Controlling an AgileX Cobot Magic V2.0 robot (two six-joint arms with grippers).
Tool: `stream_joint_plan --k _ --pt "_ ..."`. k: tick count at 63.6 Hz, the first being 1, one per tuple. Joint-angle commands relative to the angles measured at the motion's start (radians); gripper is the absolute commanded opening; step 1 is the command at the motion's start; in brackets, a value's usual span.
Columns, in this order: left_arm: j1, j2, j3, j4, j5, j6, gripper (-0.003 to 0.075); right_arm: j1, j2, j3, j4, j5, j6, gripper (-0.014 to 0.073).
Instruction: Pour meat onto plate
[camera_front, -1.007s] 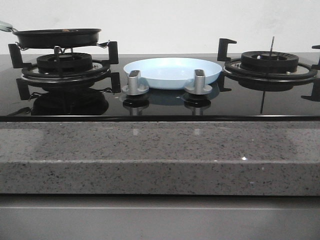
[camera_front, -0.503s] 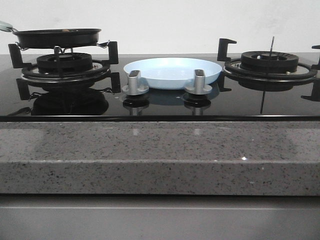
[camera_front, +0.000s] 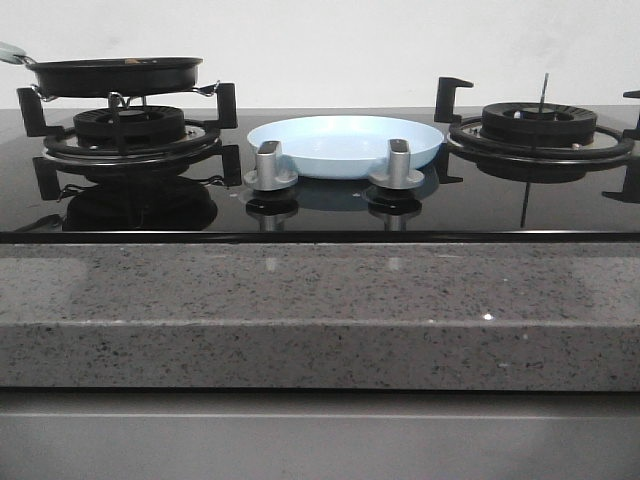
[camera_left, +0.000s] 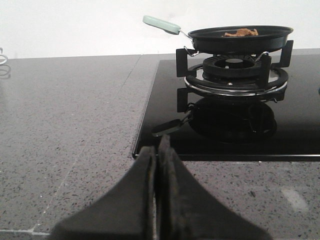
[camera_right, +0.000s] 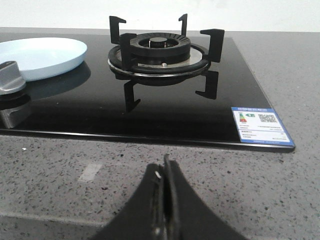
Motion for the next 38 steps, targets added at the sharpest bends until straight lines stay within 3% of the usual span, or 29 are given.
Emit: stream_joint_plan --k 1,38 --pt "0.003 -0.016 0.007 0.0 -0.085 -0.008 -0.002 0.001 -0.016 -0.004 -0.009 -0.085 -0.004 -0.0059" --pt "0.003 -0.016 0.007 -0.07 -0.16 -0.008 -0.002 0.001 -0.016 -0.005 -0.009 -0.085 -0.004 -0.0059"
